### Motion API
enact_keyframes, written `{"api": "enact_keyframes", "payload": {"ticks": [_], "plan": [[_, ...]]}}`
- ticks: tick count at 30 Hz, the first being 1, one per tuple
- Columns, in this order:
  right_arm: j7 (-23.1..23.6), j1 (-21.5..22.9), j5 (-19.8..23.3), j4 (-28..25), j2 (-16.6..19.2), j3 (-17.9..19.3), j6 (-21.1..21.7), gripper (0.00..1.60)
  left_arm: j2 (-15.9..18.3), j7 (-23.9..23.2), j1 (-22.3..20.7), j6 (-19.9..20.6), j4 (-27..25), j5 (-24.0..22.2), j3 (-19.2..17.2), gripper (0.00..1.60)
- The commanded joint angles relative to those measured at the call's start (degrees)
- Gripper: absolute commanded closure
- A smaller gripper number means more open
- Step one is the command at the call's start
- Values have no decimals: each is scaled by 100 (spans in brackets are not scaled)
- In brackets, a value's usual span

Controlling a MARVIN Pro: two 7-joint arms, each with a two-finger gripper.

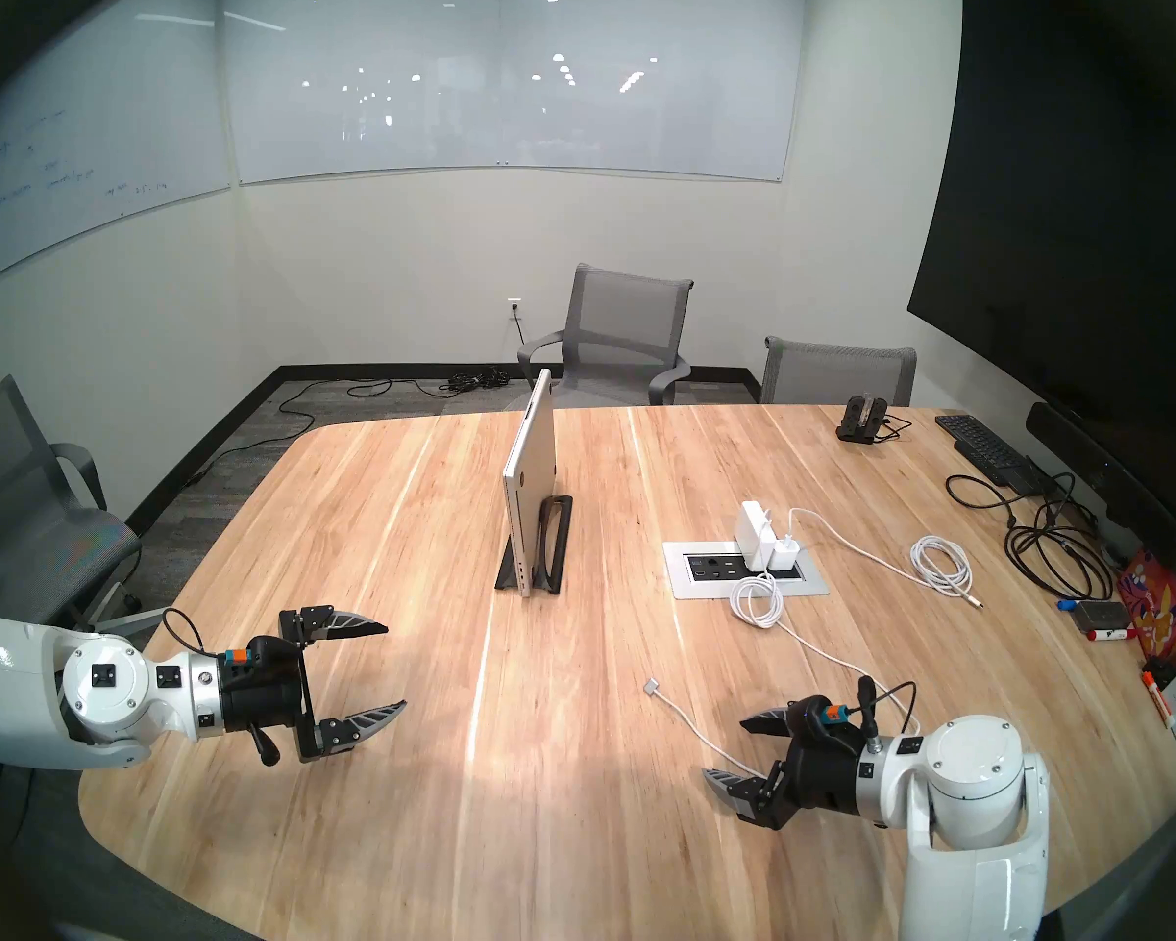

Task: Plug the charging cable into the port of a MacBook

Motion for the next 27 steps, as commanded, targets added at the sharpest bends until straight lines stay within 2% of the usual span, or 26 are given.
{"api": "enact_keyframes", "payload": {"ticks": [1,11,12,13,14,15,16,17,19,22,23,24,27], "plan": [[-113,145,-10,39,-35,-79,-128,0,-14,-5,-49,-14,-11,12,-38,0],[-129,227,-54,170,-18,-137,-180,0,-14,-5,-55,-15,-11,12,-32,0],[-127,232,-55,178,-14,-143,-179,4,-14,-5,-55,-15,-11,12,-32,0],[-130,234,-59,182,-13,-147,-176,43,-14,-5,-56,-15,-11,12,-31,0],[-131,234,-63,186,-10,-152,-179,55,-14,-5,-57,-15,-11,12,-30,0],[-126,237,-65,191,-4,-158,-178,55,-14,-5,-57,-15,-11,12,-30,0],[-127,237,-69,196,-2,-163,-177,63,-14,-5,-58,-15,-11,12,-29,0],[-136,233,-78,207,-2,-171,-189,81,-14,-5,-58,-15,-11,12,-29,0],[-152,228,-91,223,0,-182,-206,80,-14,-5,-59,-15,-12,12,-27,0],[-157,221,-105,221,5,-193,-206,63,-14,-5,-61,-15,-12,12,-26,0],[-158,220,-110,220,6,-196,-202,48,-14,-5,-61,-15,-12,12,-25,0],[-162,215,-117,223,8,-199,-204,41,-14,-5,-62,-15,-12,12,-25,0],[-180,201,-135,228,13,-209,-215,29,-14,-5,-64,-15,-12,11,-23,0]]}}
